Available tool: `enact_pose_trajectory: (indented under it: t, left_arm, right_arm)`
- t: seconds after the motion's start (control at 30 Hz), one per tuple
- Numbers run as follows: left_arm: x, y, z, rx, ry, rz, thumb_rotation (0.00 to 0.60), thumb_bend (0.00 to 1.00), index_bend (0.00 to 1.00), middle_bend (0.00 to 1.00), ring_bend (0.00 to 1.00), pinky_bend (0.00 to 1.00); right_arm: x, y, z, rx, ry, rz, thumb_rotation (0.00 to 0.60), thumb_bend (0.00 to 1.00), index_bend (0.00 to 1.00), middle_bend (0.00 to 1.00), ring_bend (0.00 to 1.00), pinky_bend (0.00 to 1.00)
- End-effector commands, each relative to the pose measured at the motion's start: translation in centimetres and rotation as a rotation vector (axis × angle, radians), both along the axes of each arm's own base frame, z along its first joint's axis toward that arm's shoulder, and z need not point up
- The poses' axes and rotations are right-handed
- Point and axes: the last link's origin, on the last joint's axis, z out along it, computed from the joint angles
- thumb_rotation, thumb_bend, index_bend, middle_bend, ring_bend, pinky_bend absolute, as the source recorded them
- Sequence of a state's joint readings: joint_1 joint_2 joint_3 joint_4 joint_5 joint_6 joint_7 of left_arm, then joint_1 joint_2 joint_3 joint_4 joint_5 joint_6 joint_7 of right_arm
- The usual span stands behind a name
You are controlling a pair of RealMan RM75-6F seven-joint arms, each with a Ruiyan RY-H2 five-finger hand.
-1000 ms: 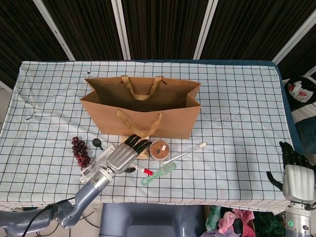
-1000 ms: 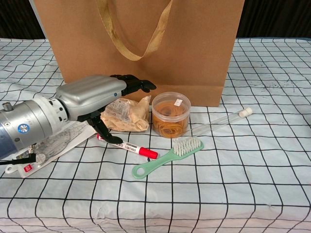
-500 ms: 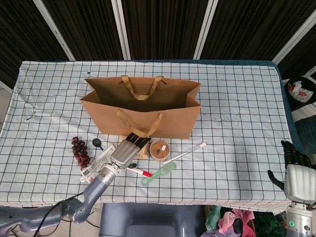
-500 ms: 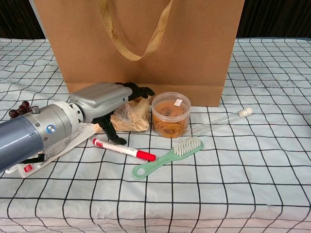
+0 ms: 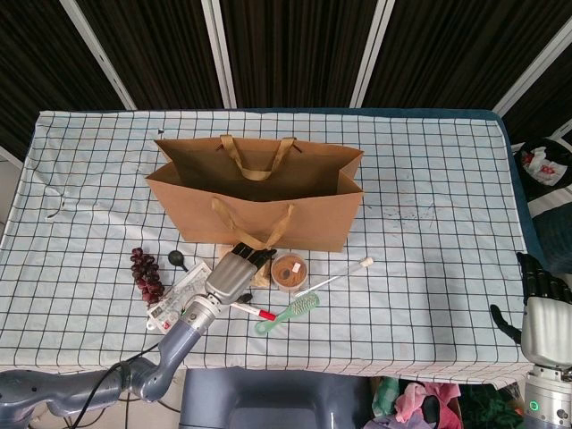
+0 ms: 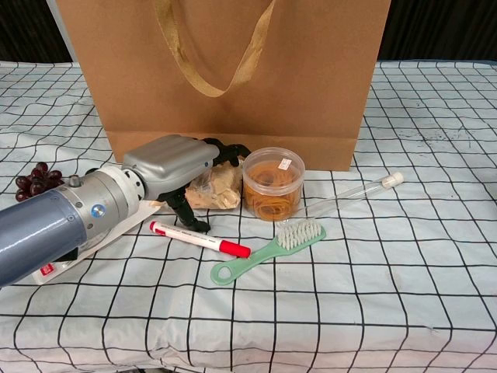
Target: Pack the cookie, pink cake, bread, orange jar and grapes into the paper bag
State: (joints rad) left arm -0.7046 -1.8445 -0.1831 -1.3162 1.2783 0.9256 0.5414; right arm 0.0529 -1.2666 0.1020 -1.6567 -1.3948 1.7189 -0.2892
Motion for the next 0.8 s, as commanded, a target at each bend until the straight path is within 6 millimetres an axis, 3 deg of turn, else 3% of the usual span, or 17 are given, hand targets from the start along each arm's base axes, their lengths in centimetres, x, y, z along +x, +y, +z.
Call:
enact_pose_trajectory:
  t: [0.03, 0.8]
  left_arm:
    - [-0.1, -0.2, 0.2, 0.010, -0.002, -0.009, 0.600, 0.17, 0.11, 0.21, 0.11, 0.20]
    - [-2.4, -1.2, 2.4, 0.030, 0.030, 0.015, 0.600, 0.23, 0.17, 0.28, 0.18, 0.27]
  right_arm:
    - [0.0, 0.0, 0.1, -0.011, -0.006, 0.006, 0.600, 0.18, 0.12, 0.14, 0.21, 0.23]
    - [0.0, -0.1, -0.3, -0.020, -0.019, -0.002, 0.600, 0.20, 0.13, 0.14, 0.21, 0.23]
